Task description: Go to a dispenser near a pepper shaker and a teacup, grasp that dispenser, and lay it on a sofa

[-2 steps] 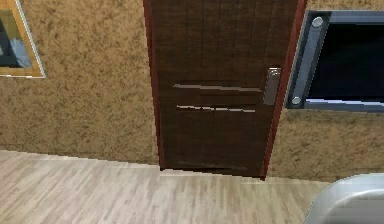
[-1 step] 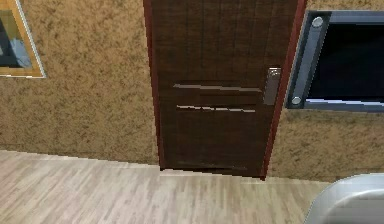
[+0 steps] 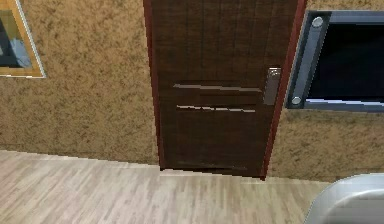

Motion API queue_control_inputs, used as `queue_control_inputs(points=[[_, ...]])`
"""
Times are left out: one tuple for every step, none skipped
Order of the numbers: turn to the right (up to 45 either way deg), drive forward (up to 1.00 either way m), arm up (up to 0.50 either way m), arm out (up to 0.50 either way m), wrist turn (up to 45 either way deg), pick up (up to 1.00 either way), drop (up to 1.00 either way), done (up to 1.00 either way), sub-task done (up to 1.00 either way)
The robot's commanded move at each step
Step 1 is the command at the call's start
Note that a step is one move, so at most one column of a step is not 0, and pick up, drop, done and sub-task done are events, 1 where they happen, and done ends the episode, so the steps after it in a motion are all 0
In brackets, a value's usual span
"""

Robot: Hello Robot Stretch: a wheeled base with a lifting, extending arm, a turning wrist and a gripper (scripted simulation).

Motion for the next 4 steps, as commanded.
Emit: queue_control_inputs(points=[[0.0,0.0,0.0,0.0,0.0,0.0,1.0,0.0,0.0],[0.0,0.0,0.1,0.0,0.0,0.0,0.0,0.0,0.0],[0.0,0.0,0.0,-0.08,0.0,0.0,0.0,0.0,0.0],[0.0,0.0,0.0,0.0,0.0,0.0,0.0,1.0,0.0]])
